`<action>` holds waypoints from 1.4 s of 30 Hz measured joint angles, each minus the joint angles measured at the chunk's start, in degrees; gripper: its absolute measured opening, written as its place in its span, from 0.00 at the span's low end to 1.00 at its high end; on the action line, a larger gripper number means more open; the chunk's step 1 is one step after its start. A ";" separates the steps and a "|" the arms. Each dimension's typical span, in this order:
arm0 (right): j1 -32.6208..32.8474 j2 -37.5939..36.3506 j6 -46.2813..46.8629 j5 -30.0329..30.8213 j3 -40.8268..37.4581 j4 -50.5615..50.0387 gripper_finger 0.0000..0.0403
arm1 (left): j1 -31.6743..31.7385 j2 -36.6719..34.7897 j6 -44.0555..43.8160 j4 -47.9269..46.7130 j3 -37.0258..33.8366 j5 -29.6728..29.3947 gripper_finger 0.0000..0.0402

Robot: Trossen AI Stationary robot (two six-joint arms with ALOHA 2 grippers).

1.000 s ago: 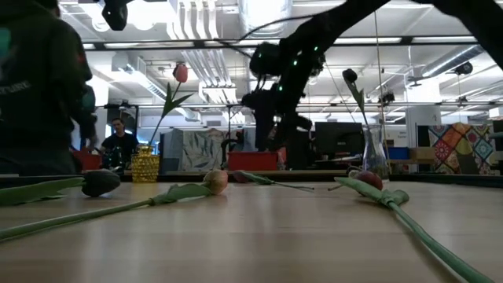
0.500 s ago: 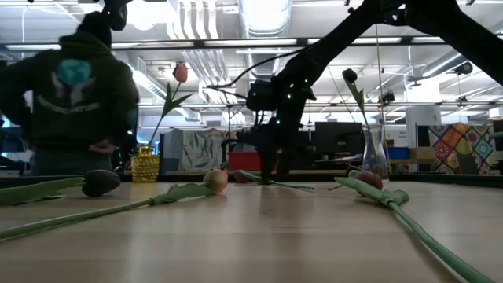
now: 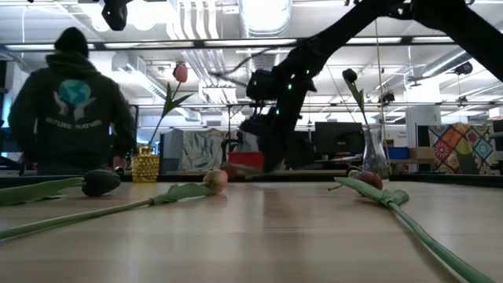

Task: Sort flowers into vase by color
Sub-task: Insert the top dark red tulip into the transparent vase

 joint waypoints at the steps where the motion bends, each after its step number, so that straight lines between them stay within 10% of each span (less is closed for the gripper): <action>1: 0.02 -0.94 0.00 0.15 0.00 -0.03 0.04 | 0.00 0.00 0.00 0.00 0.00 0.00 0.19; 13: 7.96 -23.56 -6.51 13.54 -4.32 2.91 0.03 | 0.00 0.15 -0.01 0.02 -0.01 0.00 0.19; 24: 11.91 -55.98 -20.11 20.25 -28.11 21.63 0.03 | 0.00 1.40 -0.04 1.70 -0.02 -0.02 0.19; 34: 5.09 -80.80 -36.19 20.01 -47.58 37.95 0.03 | 0.00 2.38 0.11 2.37 -0.02 -0.12 0.19; 42: -6.87 -84.07 -41.62 20.12 -59.95 55.94 0.03 | 0.02 2.32 1.82 2.38 -0.02 -5.23 0.19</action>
